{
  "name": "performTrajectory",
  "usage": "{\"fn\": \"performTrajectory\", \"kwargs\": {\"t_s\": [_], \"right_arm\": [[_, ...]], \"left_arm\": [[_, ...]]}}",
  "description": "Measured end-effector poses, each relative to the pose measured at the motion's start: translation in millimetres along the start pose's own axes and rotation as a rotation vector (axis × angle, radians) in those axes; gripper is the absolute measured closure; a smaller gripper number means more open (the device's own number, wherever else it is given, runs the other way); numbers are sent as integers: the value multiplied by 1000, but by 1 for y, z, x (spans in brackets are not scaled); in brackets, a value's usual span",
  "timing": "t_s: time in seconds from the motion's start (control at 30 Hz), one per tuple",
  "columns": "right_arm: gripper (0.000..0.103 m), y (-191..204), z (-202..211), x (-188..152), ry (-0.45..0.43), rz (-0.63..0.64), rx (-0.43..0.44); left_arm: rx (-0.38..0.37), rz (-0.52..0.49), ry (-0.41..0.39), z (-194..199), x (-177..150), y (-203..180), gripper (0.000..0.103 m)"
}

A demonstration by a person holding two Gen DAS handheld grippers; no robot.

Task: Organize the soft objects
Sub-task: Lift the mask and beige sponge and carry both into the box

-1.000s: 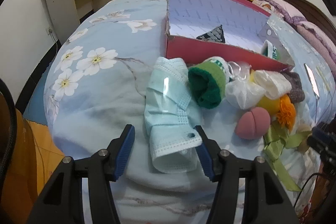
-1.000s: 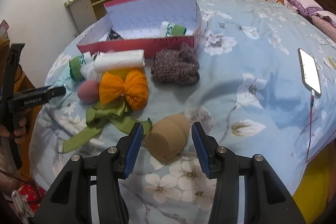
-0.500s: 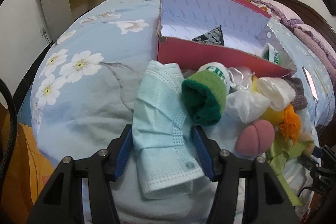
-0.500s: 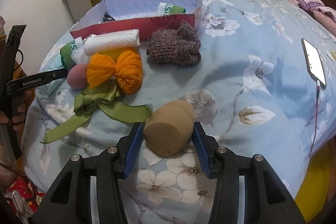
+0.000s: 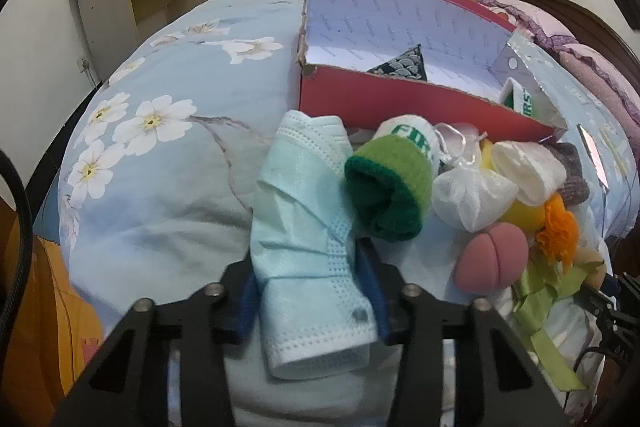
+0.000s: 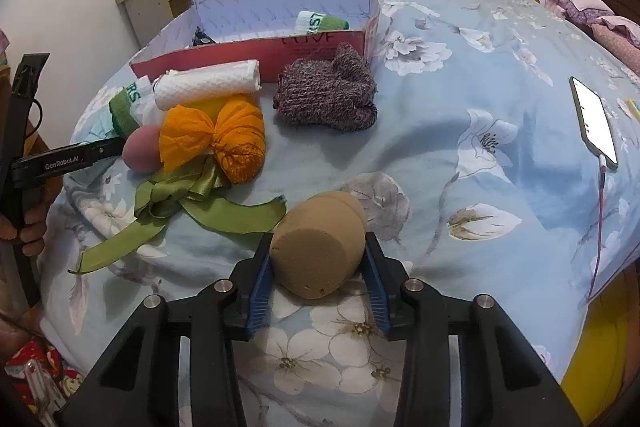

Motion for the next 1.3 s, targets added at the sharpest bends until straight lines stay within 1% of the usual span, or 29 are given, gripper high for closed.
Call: {"fn": "performTrajectory", "kwargs": {"t_s": [0.07,0.23,0.37,0.5,0.7,1.3], "right_arm": [[62,0,1,0,-2,-1,0],[64,3,6,0,-19,15,0],[64,8,13,1,-38,35,1],[64,13,19,2,-57,52,5],[64,23,32,4,-93,79,3],[64,43,70,26,-229,127,29]], "left_arm": [[4,-6,-4,2,0,0,68],[-4,-4,-11,9,-2,1,73],[-15,19,-21,19,-5,6,74],[-20,34,-57,36,-5,10,74],[-35,15,-116,61,-4,5,74],[-84,-13,-148,84,-2,-14,74]]}}
Point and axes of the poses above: each gripper's, at about its wrist camera, not at the fingertips, and z roughly against the way its jaws point, y to its left, x to its top, the point moved 1 cm from there along -z, roughly the way its jaws point, and after that the axes turned 5 degrees about y, right-handed, at the moved point
